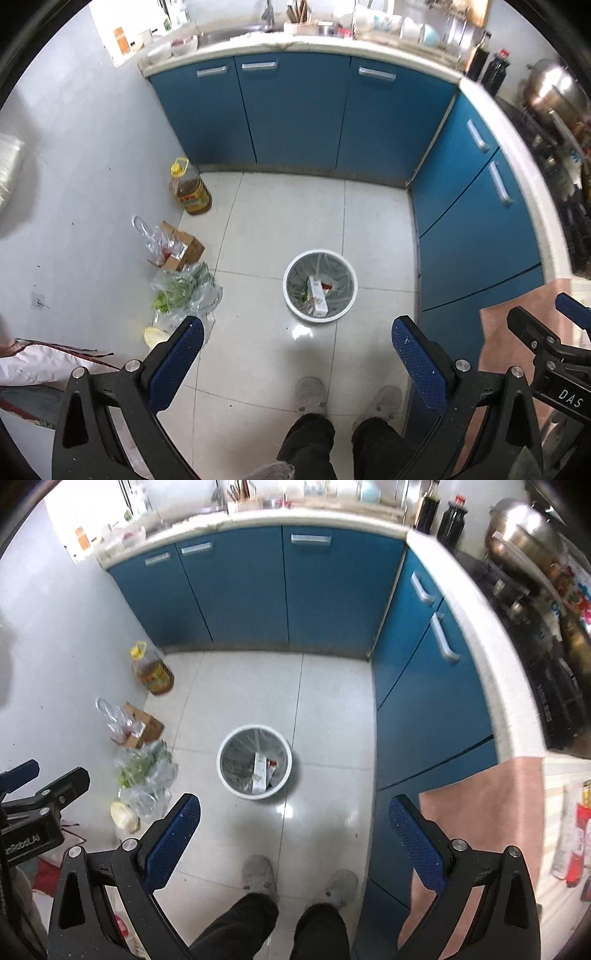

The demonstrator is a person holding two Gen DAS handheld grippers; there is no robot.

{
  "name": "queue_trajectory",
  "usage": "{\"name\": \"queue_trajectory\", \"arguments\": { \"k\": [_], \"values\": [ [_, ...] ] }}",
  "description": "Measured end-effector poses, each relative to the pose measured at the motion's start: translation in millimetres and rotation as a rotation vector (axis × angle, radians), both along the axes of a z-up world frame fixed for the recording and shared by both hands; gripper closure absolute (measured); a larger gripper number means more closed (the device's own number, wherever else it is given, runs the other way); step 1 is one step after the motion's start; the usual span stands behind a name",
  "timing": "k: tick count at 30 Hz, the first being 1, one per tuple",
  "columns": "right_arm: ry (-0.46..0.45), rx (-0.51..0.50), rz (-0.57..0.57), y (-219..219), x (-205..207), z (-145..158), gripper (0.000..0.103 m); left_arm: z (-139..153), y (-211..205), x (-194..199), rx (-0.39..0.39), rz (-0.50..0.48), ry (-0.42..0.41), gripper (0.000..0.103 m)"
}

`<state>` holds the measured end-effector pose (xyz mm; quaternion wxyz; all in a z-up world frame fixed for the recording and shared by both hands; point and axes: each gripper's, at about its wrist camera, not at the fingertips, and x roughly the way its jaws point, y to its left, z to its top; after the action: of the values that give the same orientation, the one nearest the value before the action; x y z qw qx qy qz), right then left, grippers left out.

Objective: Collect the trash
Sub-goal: 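Move both tools back toward the counter by the stove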

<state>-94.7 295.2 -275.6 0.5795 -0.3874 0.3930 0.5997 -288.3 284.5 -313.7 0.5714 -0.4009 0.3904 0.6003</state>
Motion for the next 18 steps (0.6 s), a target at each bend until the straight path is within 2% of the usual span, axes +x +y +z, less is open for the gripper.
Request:
{"name": "queue_trajectory", "arguments": {
  "k": [5,10,14,18],
  "values": [
    [0.062,0.059,-0.012,-16.9,15.8,48.2,0.000,36.3,-7.9,16.1,0.039,-0.017,0.025,0.000],
    [0.203,0.104,-0.099,-33.1,52.4,73.1,0.000,62.4,-7.0,51.0,0.093,-0.064,0.078,0.000],
    [0.256,0.134,-0.236,-54.9,113.9,87.1,0.000,84.4,1.5,99.7,0.140,-0.127,0.040,0.000],
    [0.248,0.146,-0.424,-90.9,196.7,94.5,0.000,100.2,7.6,178.8,0.152,-0.266,-0.008,0.000]
  ]
}}
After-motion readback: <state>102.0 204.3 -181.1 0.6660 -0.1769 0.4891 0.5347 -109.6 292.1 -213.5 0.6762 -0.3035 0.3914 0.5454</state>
